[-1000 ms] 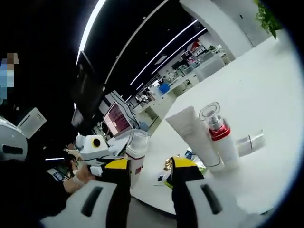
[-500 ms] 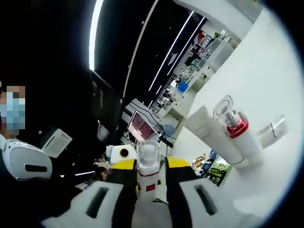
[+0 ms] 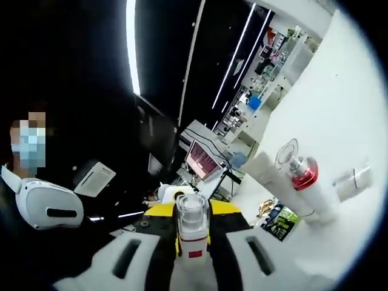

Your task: Arrange the skincare products in the storage area until every visible bottle or jar stands upright without overlapping.

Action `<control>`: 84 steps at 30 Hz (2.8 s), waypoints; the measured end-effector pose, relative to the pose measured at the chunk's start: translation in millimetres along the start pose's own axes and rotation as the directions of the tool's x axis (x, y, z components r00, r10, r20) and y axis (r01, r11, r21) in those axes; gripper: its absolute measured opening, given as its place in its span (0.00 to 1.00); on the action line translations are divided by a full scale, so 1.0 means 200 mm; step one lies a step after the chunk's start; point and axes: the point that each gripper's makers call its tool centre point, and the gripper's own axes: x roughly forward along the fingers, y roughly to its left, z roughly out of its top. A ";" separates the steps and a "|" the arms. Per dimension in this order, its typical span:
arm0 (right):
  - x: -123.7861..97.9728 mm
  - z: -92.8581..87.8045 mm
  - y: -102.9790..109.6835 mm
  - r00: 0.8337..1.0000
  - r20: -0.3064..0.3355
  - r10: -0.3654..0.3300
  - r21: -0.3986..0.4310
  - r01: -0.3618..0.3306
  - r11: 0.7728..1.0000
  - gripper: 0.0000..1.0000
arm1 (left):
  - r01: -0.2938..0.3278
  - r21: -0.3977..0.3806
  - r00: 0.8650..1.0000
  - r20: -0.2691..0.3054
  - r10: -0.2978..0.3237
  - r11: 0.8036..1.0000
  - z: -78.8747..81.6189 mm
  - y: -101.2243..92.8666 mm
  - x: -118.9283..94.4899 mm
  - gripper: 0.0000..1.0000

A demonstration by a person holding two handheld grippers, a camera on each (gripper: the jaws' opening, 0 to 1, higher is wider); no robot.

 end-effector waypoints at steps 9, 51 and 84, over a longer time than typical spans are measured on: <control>-0.02 0.05 -0.13 0.993 0.034 -0.117 -0.067 0.119 0.991 0.17 | -0.211 0.126 0.977 0.043 0.207 0.969 0.03 0.14 0.02 0.21; -0.04 -0.05 -0.37 0.905 0.033 -0.424 -0.218 0.420 0.881 0.19 | -0.568 0.577 0.709 -0.019 0.705 0.587 0.01 0.49 0.01 0.17; -0.01 -0.02 -0.33 0.924 -0.050 -0.380 -0.458 0.316 0.831 0.22 | -0.184 0.449 0.957 -0.120 0.263 0.874 -0.06 0.42 0.18 0.17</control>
